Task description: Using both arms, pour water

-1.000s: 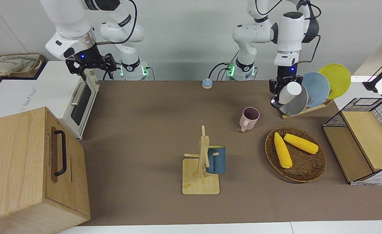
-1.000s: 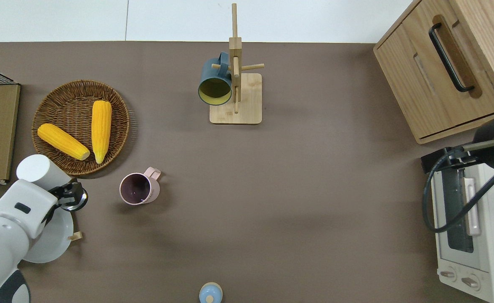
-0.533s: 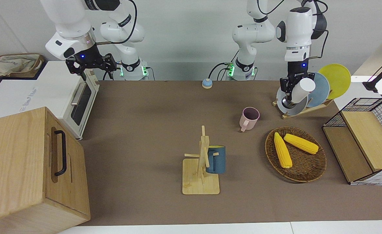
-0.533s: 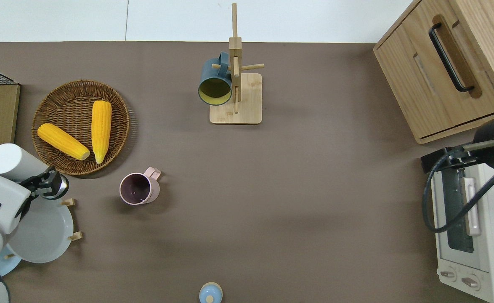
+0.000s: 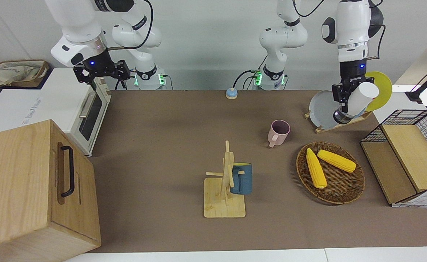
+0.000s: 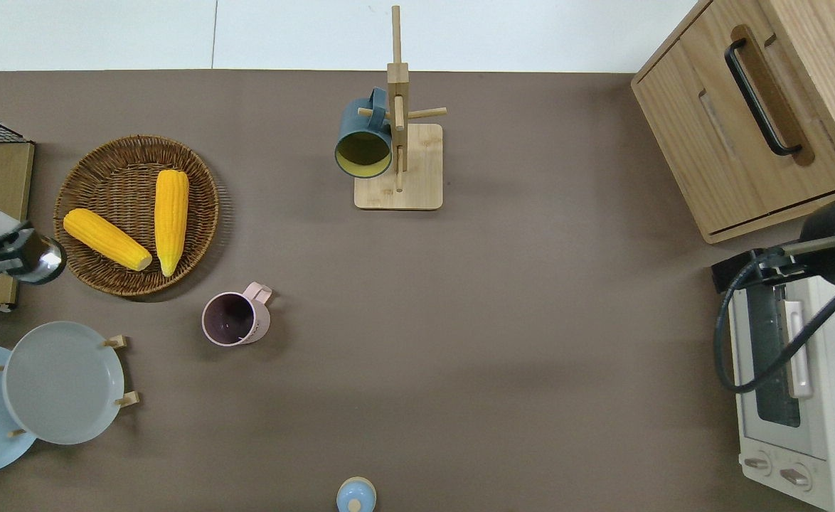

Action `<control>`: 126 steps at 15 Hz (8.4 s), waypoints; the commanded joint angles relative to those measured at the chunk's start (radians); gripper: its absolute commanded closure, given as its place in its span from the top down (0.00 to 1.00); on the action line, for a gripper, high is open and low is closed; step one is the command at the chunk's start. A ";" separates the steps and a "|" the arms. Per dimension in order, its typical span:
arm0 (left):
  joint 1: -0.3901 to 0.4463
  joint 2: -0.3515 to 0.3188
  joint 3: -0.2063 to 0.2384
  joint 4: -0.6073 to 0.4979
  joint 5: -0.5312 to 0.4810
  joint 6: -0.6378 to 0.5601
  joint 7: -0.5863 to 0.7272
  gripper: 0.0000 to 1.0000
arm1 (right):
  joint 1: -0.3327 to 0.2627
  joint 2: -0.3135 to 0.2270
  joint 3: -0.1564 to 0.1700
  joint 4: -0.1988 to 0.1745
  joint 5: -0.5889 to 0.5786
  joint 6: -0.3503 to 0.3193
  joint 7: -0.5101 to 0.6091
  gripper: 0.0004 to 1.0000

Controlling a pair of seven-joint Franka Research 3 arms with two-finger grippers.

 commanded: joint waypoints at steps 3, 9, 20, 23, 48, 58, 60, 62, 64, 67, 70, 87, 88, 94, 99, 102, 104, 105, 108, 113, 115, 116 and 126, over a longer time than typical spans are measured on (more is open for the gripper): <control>0.004 0.170 0.077 0.242 -0.010 -0.012 0.096 0.00 | -0.006 -0.010 0.001 -0.005 0.018 0.001 -0.011 0.99; 0.008 0.250 0.178 0.410 -0.315 -0.151 0.406 0.00 | -0.006 -0.010 0.001 -0.005 0.018 0.001 -0.011 0.99; 0.088 0.430 0.332 0.575 -0.690 -0.251 0.887 0.00 | -0.005 -0.010 0.001 -0.005 0.018 -0.001 -0.011 0.99; 0.128 0.467 0.332 0.612 -0.711 -0.277 0.929 0.00 | -0.005 -0.010 0.001 -0.005 0.018 -0.001 -0.011 0.99; 0.234 0.687 0.314 0.709 -1.122 -0.232 1.366 0.00 | -0.005 -0.010 0.001 -0.005 0.018 -0.001 -0.011 0.99; 0.231 0.706 0.312 0.678 -1.202 -0.170 1.420 0.00 | -0.005 -0.010 0.001 -0.005 0.018 -0.001 -0.011 0.99; 0.234 0.709 0.312 0.672 -1.233 -0.170 1.454 0.00 | -0.005 -0.010 0.001 -0.005 0.018 0.001 -0.011 0.99; 0.234 0.709 0.312 0.672 -1.238 -0.169 1.460 0.03 | -0.005 -0.010 0.001 -0.005 0.018 -0.001 -0.011 0.99; 0.234 0.711 0.312 0.672 -1.238 -0.169 1.459 0.05 | -0.005 -0.010 0.001 -0.005 0.018 0.001 -0.011 0.99; 0.234 0.718 0.312 0.672 -1.238 -0.169 1.458 0.09 | -0.005 -0.010 0.001 -0.005 0.018 -0.001 -0.011 0.99; 0.234 0.718 0.312 0.672 -1.238 -0.169 1.455 0.67 | -0.006 -0.012 0.001 -0.005 0.018 0.001 -0.011 0.99; 0.240 0.642 0.353 0.689 -0.899 -0.378 1.149 1.00 | -0.005 -0.010 0.001 0.009 0.018 -0.001 -0.011 0.99; 0.240 0.623 0.353 0.695 -0.817 -0.426 1.097 1.00 | -0.005 -0.010 0.001 0.009 0.018 -0.001 -0.011 0.99; 0.206 0.539 0.343 0.724 -0.519 -0.676 0.868 1.00 | -0.005 -0.010 0.001 0.009 0.018 -0.001 -0.011 0.99; 0.121 0.444 0.334 0.717 -0.446 -0.799 0.745 1.00 | -0.006 -0.010 0.001 0.009 0.018 -0.001 -0.011 0.99; 0.061 0.395 0.326 0.709 -0.402 -0.877 0.681 1.00 | -0.005 -0.010 0.001 0.009 0.018 -0.001 -0.011 0.99; 0.025 0.359 0.317 0.697 -0.382 -0.896 0.675 1.00 | -0.005 -0.010 0.001 0.009 0.018 -0.001 -0.011 0.99; 0.018 0.352 0.308 0.697 -0.377 -0.909 0.653 1.00 | -0.005 -0.010 0.001 0.009 0.018 -0.001 -0.011 0.99; 0.005 0.327 0.239 0.697 -0.298 -0.939 0.630 1.00 | -0.006 -0.010 0.001 0.009 0.018 -0.001 -0.011 0.99; 0.005 0.321 0.137 0.703 -0.265 -0.997 0.531 1.00 | -0.005 -0.010 0.001 0.009 0.018 -0.001 -0.011 0.99; 0.004 0.318 0.104 0.704 -0.262 -1.009 0.508 1.00 | -0.005 -0.010 0.001 0.009 0.018 -0.001 -0.011 0.99; 0.004 0.315 0.093 0.704 -0.262 -1.011 0.489 1.00 | -0.005 -0.010 0.001 0.009 0.018 -0.001 -0.011 0.99; -0.093 0.301 0.021 0.701 -0.259 -1.067 0.411 1.00 | -0.005 -0.010 0.001 0.009 0.018 -0.001 -0.011 0.99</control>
